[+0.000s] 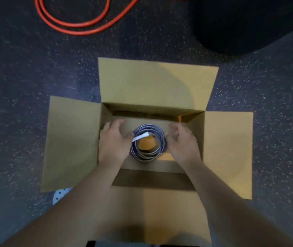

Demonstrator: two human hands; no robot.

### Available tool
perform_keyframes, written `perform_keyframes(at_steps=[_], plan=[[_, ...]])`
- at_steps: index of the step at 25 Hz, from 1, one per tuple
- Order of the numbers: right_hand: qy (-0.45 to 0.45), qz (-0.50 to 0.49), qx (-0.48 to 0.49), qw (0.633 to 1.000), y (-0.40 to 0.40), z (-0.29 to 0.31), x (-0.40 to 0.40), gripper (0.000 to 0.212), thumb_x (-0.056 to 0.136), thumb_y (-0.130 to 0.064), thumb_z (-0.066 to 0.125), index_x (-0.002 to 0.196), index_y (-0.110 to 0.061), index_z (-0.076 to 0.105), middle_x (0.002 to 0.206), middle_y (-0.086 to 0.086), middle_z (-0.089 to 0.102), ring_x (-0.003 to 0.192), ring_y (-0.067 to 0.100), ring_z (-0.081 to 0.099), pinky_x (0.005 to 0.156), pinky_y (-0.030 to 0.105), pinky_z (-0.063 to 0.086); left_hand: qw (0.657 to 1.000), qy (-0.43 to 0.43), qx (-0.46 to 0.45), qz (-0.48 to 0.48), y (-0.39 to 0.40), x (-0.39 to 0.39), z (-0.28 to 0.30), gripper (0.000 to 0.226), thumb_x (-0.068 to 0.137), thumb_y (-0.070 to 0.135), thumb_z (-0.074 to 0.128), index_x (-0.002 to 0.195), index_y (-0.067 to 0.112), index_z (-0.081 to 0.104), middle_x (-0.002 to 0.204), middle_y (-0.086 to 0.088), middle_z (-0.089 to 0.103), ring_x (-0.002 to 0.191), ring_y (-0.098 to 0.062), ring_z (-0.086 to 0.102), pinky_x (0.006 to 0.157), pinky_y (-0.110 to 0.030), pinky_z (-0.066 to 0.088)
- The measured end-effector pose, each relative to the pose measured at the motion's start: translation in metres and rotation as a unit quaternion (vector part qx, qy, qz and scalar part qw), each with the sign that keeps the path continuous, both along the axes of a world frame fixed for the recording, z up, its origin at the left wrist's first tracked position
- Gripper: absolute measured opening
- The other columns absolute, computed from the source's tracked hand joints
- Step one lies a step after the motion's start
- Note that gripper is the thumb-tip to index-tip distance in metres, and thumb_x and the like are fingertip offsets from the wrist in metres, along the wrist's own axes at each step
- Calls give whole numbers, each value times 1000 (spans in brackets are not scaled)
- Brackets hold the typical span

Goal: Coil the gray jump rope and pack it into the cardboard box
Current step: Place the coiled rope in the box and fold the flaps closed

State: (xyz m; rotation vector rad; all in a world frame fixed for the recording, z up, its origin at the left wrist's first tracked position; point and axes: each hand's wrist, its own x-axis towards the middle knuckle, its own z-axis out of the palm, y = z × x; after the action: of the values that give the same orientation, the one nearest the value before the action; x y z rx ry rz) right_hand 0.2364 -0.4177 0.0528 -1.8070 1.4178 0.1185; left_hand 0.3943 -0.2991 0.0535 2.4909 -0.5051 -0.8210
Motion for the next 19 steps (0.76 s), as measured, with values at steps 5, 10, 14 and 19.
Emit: perform_keyframes(at_steps=[5, 10, 14, 19], plan=[[21, -11, -113, 993, -34, 84, -54, 26, 100, -27, 59, 123, -15, 66, 116, 10, 68, 105, 25, 60, 92, 38, 45, 988, -152, -33, 10, 16, 52, 91, 41, 86, 32, 63, 126, 27, 61, 129, -9, 58, 118, -31, 54, 101, -48, 45], [175, -158, -75, 969, -46, 94, -104, 80, 89, -44, 71, 152, -12, 33, 144, 31, 48, 127, 54, 49, 101, 64, 45, 968, -43, 90, 229, 55, 75, 99, 76, 83, 42, 70, 146, 15, 38, 145, -19, 49, 130, -43, 48, 106, -56, 39], [95, -223, -67, 968, -20, 108, -88, 58, 96, -33, 67, 141, -6, 42, 131, 26, 65, 110, 44, 65, 87, 48, 53, 974, -43, 52, 216, 48, 38, 111, 42, 90, 43, 60, 125, 19, 56, 119, -10, 67, 97, -31, 59, 81, -42, 46], [58, -29, -97, 993, 44, 119, -21, 51, 104, -39, 46, 151, -22, 37, 144, 9, 51, 115, 24, 57, 89, 40, 52, 996, -55, 43, -48, 23, -36, 110, 49, 102, 50, 37, 145, 30, 46, 145, -4, 49, 124, -24, 50, 93, -44, 48]])
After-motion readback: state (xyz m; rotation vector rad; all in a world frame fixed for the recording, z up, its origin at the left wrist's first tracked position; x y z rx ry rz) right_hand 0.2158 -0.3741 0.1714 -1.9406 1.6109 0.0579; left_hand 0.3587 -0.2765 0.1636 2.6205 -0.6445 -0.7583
